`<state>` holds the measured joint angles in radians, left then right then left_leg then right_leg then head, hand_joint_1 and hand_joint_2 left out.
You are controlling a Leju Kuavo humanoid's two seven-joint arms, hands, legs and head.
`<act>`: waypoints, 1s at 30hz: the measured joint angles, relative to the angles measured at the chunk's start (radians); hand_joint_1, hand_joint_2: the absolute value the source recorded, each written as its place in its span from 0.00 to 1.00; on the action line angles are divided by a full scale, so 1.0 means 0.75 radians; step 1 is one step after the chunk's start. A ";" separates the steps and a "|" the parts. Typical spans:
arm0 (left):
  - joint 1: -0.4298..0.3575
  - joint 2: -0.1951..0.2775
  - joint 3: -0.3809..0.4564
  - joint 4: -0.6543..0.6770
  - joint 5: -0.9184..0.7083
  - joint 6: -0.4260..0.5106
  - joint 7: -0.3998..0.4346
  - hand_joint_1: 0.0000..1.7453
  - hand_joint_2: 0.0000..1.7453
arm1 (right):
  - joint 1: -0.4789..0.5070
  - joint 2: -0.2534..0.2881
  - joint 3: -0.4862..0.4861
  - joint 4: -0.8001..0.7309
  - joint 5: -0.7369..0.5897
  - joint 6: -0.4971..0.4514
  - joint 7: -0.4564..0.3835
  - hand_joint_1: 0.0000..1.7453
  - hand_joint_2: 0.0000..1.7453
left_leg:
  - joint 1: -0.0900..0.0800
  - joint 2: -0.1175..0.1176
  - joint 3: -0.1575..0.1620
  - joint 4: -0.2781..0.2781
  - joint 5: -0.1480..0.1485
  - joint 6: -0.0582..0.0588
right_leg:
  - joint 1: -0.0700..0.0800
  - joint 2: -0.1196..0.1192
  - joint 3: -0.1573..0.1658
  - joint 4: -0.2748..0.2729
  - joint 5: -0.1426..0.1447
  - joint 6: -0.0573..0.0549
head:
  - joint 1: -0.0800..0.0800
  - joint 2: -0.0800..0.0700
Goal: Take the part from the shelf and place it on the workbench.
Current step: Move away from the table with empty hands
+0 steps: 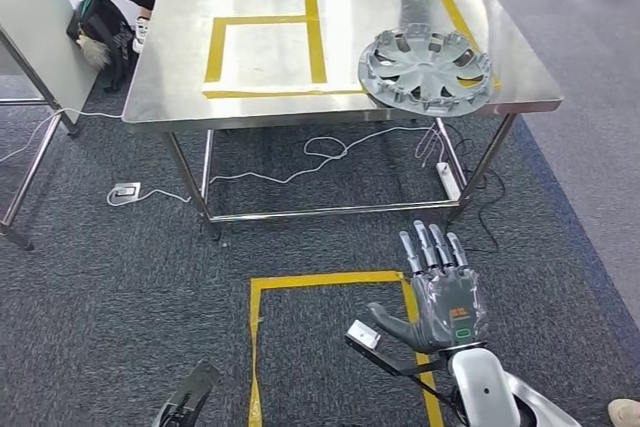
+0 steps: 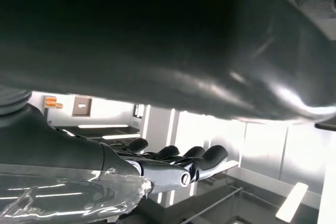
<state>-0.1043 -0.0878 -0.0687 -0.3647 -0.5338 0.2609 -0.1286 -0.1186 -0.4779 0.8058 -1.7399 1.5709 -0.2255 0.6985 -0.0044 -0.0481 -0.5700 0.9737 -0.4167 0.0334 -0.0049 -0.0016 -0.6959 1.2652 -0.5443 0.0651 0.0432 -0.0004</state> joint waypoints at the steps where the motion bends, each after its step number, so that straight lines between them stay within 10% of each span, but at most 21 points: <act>1: 0.001 0.000 0.000 0.000 0.000 0.000 0.000 0.00 0.00 | -0.001 -0.002 0.000 0.000 0.000 0.000 0.000 0.00 0.00 | -0.001 -0.014 -0.005 0.000 0.006 -0.002 | 0.000 0.011 0.052 -0.082 0.038 -0.007 | 0.000 0.000; 5: -0.001 -0.005 0.000 0.000 0.001 0.000 -0.002 0.00 0.00 | -0.005 -0.012 0.000 -0.006 0.000 -0.001 0.000 0.00 0.00 | 0.000 -0.068 -0.027 0.005 0.029 -0.025 | 0.001 0.098 0.221 -0.367 0.108 -0.034 | -0.001 0.000; 9: 0.007 -0.003 0.001 0.000 0.001 0.000 -0.003 0.00 0.00 | -0.008 -0.015 0.000 -0.011 0.000 -0.002 0.000 0.00 0.00 | 0.004 -0.058 -0.065 0.040 0.014 -0.056 | -0.002 0.043 0.215 -0.380 0.131 -0.058 | -0.006 0.000; 14: 0.004 -0.003 0.001 0.000 0.001 0.000 -0.003 0.00 0.00 | -0.005 -0.016 0.002 -0.013 0.000 -0.002 0.000 0.00 0.00 | 0.016 0.045 -0.213 0.382 -0.161 -0.093 | -0.006 -0.049 0.190 -0.382 0.149 -0.067 | -0.020 0.000; 17: 0.006 -0.002 0.001 0.001 0.001 0.000 -0.003 0.00 0.00 | -0.005 -0.016 0.003 -0.014 0.001 -0.002 0.000 0.00 0.00 | 0.024 0.082 -0.102 0.219 -0.073 -0.102 | -0.010 -0.101 0.181 -0.375 0.152 -0.057 | -0.020 0.000; 20: 0.000 -0.005 0.001 0.001 0.001 0.000 -0.003 0.00 0.00 | -0.006 -0.018 0.003 -0.015 0.000 -0.002 0.000 0.00 0.00 | 0.015 0.148 0.005 0.023 -0.022 -0.082 | 0.000 -0.142 0.176 -0.361 0.149 -0.034 | -0.020 0.000; 23: 0.005 -0.004 0.001 0.001 0.002 0.000 -0.004 0.00 0.00 | -0.008 -0.019 0.002 -0.016 0.000 -0.002 0.000 0.00 0.00 | 0.010 0.110 -0.007 0.015 -0.015 -0.044 | -0.002 -0.166 0.176 -0.359 0.146 -0.012 | -0.017 0.000; 27: 0.003 -0.005 0.002 0.001 0.002 -0.001 -0.004 0.00 0.00 | -0.003 -0.023 0.001 -0.020 0.000 0.000 0.000 0.00 0.00 | 0.016 0.049 -0.021 0.012 0.003 -0.014 | -0.010 -0.021 0.072 -0.117 0.000 0.004 | -0.010 0.000; 30: 0.004 -0.006 0.002 0.001 0.003 -0.004 -0.004 0.00 0.00 | 0.003 -0.026 0.002 -0.020 0.000 0.000 0.000 0.00 0.00 | 0.012 -0.004 -0.032 0.013 0.012 -0.012 | -0.007 0.001 0.012 0.021 -0.040 -0.002 | -0.009 0.000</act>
<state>-0.1011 -0.0922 -0.0675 -0.3643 -0.5315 0.2580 -0.1312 -0.1163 -0.4974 0.8069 -1.7553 1.5709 -0.2255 0.6985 0.0047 -0.0514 -0.5937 0.9836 -0.4081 0.0244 -0.0104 -0.0009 -0.6868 1.2810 -0.5740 0.0636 0.0368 -0.0004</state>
